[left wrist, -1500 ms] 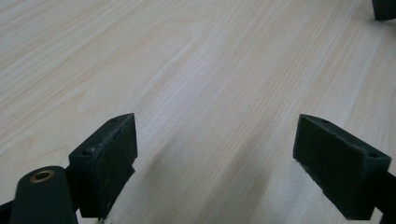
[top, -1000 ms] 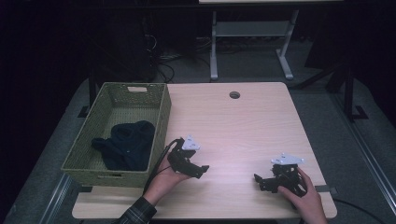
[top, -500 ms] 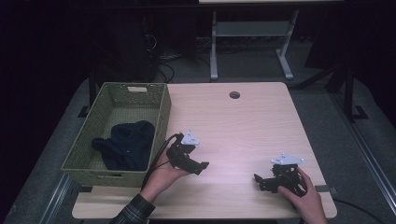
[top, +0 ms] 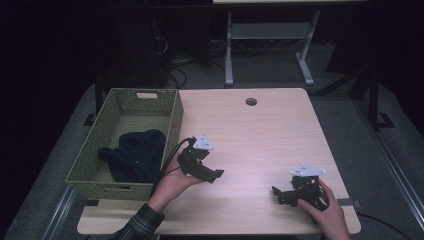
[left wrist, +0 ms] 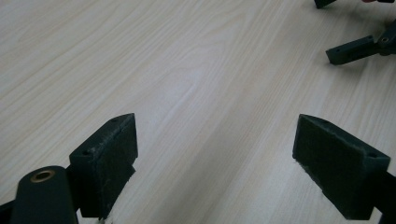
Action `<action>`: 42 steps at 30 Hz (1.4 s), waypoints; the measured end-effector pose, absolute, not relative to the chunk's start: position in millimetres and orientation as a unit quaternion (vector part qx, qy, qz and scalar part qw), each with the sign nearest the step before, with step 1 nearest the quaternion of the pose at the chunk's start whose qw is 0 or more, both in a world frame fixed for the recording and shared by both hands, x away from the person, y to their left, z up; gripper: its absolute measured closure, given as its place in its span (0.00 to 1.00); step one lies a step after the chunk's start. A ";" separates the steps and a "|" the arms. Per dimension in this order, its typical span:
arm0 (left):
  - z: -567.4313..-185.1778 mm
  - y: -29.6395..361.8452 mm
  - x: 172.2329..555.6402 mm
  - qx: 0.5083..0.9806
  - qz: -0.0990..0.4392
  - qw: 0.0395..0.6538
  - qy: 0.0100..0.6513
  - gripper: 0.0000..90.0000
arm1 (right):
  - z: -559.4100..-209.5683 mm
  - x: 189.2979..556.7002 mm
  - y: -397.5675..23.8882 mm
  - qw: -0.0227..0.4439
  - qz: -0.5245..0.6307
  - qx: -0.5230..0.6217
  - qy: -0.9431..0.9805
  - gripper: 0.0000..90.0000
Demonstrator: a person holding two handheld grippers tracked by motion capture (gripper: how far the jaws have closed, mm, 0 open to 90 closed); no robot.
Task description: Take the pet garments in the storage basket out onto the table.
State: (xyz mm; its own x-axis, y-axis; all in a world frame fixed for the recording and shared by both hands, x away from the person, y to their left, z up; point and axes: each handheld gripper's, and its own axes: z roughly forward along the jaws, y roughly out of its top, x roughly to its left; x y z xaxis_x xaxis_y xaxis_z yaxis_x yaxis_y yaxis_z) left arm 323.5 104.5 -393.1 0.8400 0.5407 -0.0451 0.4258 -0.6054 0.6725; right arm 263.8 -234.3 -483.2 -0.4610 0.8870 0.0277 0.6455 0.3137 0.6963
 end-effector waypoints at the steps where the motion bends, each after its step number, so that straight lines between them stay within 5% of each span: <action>1: -391.7 104.5 324.2 0.893 0.081 0.352 0.269 0.15 | -483.2 263.8 -234.3 0.184 0.328 0.485 0.789 0.00; 42: -343.3 152.1 342.7 0.872 0.086 0.391 0.283 0.15 | -483.2 263.8 -234.1 0.184 0.329 0.486 0.789 0.00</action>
